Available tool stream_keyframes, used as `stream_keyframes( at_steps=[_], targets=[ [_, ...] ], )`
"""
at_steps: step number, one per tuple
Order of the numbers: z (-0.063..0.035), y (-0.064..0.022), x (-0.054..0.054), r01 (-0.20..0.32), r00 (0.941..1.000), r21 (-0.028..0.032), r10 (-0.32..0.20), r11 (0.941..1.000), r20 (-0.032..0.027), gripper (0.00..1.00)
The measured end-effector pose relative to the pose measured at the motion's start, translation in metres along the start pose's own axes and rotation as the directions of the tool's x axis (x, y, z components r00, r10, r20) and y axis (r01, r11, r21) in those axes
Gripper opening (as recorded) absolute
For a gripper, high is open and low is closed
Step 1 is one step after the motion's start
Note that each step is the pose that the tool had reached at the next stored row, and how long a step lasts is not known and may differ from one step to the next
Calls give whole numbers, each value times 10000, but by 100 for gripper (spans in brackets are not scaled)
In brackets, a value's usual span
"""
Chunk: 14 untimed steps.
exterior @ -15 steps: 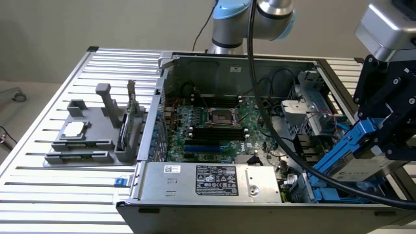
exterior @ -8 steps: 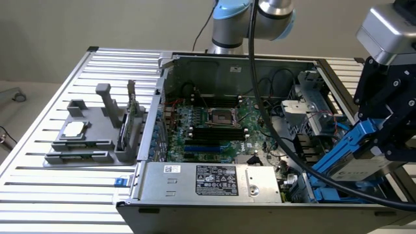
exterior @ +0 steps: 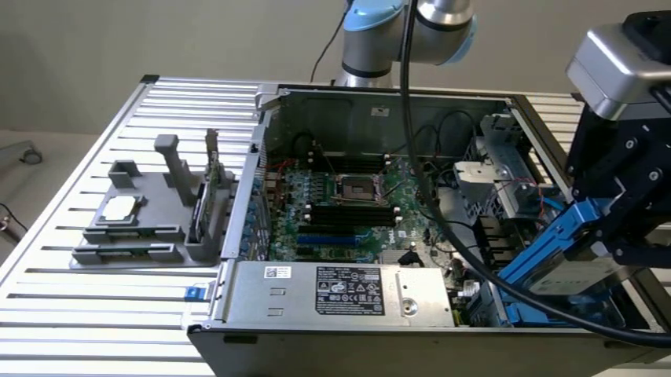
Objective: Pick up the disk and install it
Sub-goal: 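Insert the disk into the insertion slot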
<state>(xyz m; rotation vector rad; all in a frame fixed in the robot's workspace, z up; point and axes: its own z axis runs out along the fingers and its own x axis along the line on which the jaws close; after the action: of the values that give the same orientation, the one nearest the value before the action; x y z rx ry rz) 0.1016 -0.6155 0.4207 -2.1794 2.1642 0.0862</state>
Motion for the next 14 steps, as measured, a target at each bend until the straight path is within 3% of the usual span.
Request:
stream_keyframes(
  at_steps=[6,7,9,10,14],
  targets=[
    [56,0,5,0,10000,-2,0,10000,0,33],
    [62,0,5,0,10000,-3,0,10000,0,40],
    [79,0,7,0,10000,-3,0,10000,2,40],
    [87,1,8,0,10000,-4,0,10000,3,47],
    [120,1,11,-1,10000,-8,1,10000,10,47]
  ],
)
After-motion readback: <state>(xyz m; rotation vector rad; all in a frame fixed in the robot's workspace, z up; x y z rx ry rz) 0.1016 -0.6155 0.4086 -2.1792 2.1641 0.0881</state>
